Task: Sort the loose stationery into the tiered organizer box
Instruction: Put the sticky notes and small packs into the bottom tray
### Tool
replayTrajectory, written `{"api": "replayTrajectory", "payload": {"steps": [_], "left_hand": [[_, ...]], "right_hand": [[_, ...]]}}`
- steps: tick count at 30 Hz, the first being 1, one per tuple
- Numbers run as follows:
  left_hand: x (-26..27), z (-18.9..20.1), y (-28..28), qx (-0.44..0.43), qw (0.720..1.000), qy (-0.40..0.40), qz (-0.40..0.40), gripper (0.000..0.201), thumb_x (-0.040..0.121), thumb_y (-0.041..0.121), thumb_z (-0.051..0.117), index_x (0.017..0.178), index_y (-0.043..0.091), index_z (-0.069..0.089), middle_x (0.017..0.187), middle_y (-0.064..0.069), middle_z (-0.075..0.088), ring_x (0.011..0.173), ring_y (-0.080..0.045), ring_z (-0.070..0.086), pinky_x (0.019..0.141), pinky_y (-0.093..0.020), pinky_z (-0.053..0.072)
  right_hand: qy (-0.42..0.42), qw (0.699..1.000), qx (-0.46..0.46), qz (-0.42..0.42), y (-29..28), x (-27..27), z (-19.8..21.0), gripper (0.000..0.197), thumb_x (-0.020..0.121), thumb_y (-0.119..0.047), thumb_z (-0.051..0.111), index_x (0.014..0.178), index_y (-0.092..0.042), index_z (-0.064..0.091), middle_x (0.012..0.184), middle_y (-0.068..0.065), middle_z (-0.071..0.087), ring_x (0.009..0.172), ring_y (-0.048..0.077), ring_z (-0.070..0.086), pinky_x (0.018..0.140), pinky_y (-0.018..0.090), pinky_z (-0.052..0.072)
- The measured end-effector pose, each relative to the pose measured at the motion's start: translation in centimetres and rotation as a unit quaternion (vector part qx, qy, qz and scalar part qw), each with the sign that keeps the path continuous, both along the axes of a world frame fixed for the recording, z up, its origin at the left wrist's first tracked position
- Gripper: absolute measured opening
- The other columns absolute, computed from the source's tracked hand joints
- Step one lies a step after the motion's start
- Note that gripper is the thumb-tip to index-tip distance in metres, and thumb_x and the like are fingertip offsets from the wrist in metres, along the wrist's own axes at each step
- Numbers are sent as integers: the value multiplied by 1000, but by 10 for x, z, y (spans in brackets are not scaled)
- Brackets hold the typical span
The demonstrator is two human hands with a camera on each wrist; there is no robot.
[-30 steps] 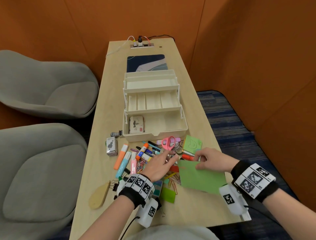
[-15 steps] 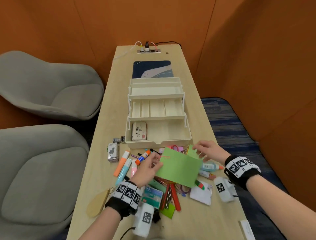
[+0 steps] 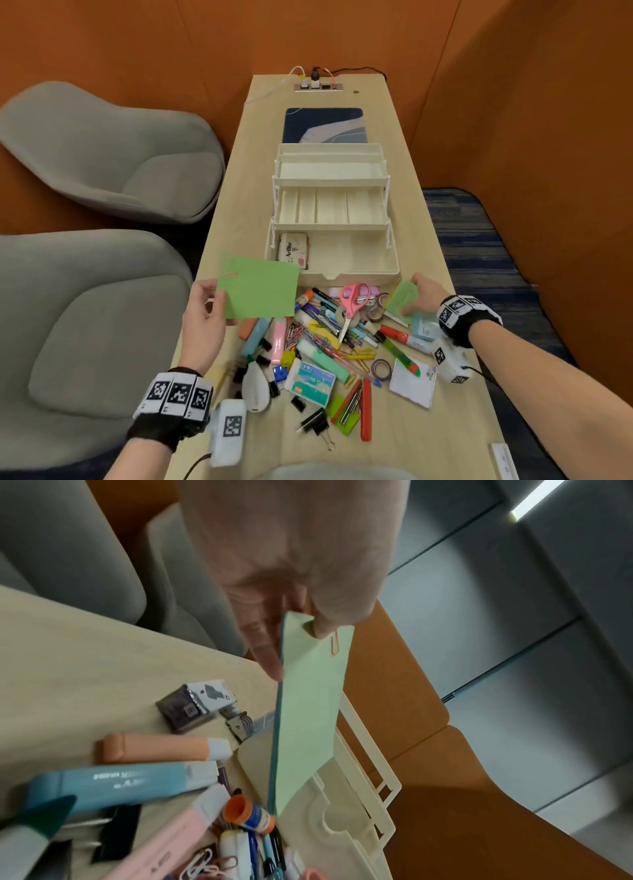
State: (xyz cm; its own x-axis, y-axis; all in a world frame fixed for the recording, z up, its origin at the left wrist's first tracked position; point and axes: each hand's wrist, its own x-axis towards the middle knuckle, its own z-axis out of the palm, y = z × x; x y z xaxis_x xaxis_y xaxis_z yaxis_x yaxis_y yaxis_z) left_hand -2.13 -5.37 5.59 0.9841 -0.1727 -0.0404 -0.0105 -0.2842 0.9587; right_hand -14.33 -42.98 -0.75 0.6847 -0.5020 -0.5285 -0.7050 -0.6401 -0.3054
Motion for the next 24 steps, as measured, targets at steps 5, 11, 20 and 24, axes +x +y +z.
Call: {"api": "replayTrajectory", "payload": {"steps": [5,11,20,24], "left_hand": [[-1,3,0,-4,1000,-25,9,35,100,11,42,132,23,36,100,9,62,87,-6,62,58,-24,56],[-3,3,-16,50,995,-58,-62,48,96,-3,31,109,32,60,118,2,55,96,-18,56,81,-50,53],[-34,29,-70,41,960,118,-252,41,99,43,36,88,24,70,110,14,64,108,-2,54,96,-30,35],[-38,24,-80,45,935,149,-320,34,87,43,63,110,20,69,104,11,71,102,-7,65,87,-20,49]], "right_hand": [[-122,988,85,-42,-12,-7,26,28,74,-12,78,92,-13,56,87,4,53,82,21,51,59,23,37],[-279,928,200,-143,2,-34,64,31,87,-13,65,117,-14,60,109,8,64,100,20,59,79,26,49],[-237,859,448,-72,103,-19,92,26,93,-13,55,118,-14,55,114,11,67,102,28,65,87,40,51],[-259,895,364,-11,130,-6,87,26,92,-20,59,118,-15,59,111,1,66,95,11,63,79,22,52]]}}
